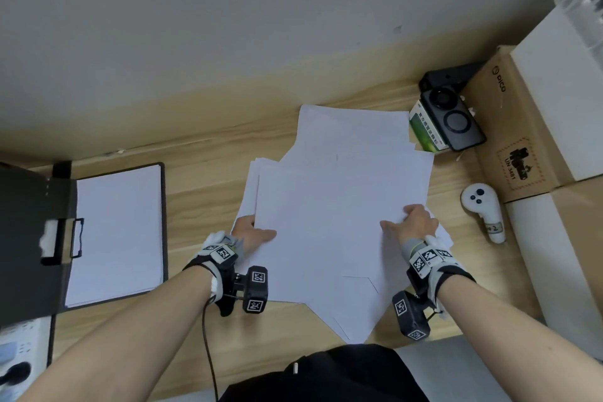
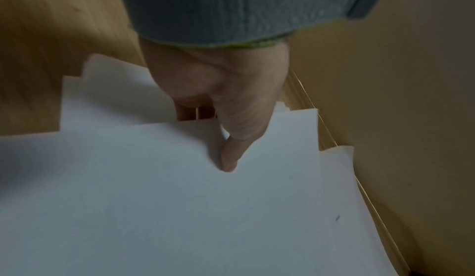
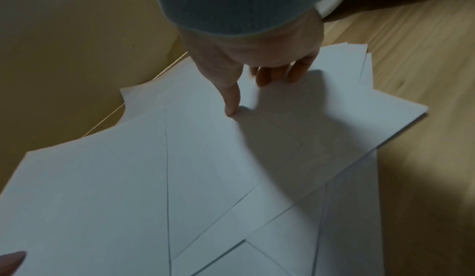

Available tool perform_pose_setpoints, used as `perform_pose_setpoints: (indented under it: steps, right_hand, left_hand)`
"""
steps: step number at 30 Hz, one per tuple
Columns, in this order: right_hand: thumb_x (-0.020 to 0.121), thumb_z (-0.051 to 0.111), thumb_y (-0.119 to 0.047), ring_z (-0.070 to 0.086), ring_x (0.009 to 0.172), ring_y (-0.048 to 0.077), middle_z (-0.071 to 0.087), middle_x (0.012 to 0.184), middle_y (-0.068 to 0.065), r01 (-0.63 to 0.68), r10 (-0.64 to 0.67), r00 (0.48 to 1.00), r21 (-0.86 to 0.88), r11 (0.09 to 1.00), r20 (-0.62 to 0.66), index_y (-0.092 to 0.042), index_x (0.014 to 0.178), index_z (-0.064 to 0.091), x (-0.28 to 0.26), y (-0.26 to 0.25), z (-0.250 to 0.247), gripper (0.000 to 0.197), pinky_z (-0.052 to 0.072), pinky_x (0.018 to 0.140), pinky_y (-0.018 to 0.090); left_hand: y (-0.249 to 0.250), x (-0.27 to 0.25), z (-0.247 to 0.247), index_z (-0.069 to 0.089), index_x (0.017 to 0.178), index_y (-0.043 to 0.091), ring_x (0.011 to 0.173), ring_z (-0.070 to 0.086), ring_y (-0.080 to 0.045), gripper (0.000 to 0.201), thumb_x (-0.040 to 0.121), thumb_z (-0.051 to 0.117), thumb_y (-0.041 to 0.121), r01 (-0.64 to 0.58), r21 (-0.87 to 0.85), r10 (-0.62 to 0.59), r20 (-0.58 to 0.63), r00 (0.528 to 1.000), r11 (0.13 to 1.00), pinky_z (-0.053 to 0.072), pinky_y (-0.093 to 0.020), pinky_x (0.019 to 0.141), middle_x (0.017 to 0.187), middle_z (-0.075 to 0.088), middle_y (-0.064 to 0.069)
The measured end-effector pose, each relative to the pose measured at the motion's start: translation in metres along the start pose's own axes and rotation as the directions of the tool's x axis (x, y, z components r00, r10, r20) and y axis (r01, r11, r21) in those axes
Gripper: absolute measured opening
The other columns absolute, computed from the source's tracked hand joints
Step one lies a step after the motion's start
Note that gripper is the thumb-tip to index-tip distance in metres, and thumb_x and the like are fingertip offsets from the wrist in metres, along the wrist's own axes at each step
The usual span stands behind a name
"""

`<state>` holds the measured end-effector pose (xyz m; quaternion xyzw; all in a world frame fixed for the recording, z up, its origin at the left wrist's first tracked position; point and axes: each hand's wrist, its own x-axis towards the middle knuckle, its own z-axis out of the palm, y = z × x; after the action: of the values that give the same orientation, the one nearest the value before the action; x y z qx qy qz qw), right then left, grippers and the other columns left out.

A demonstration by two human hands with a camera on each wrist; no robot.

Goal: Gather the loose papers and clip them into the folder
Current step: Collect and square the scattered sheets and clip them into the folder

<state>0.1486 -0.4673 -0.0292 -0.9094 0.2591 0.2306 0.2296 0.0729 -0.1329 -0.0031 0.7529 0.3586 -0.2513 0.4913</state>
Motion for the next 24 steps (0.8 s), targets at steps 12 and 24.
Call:
perform_pose_setpoints:
  steps: [12,24]
  right_hand:
    - [0.069,0.082,-0.03,0.033,0.135,0.035,0.027,0.151,0.012,0.447,-0.439,0.894,-0.125,0.886,0.091,-0.015,0.143,0.036,-0.017,-0.021,0.014,0.089,0.042,0.103,0.043]
    - [0.082,0.07,-0.024,0.057,0.082,0.03,0.063,0.08,0.003,0.665,-0.61,0.724,-0.09,0.742,0.321,-0.014,0.082,0.064,-0.009,-0.083,0.012,0.012,0.044,0.07,0.033]
  left_hand:
    - [-0.02,-0.008,-0.016,0.067,0.103,0.005,0.09,0.063,-0.018,0.017,0.087,0.068,0.006,-0.194,0.136,0.188,0.057,0.981,0.972,0.047,-0.025,0.073,0.095,0.067,-0.004]
    - [-0.016,0.004,-0.042,0.07,0.106,0.003,0.089,0.068,-0.02,0.018,0.088,0.066,0.004,-0.283,0.12,0.276,0.068,0.959,0.952,0.055,-0.034,0.084,0.098,0.07,-0.004]
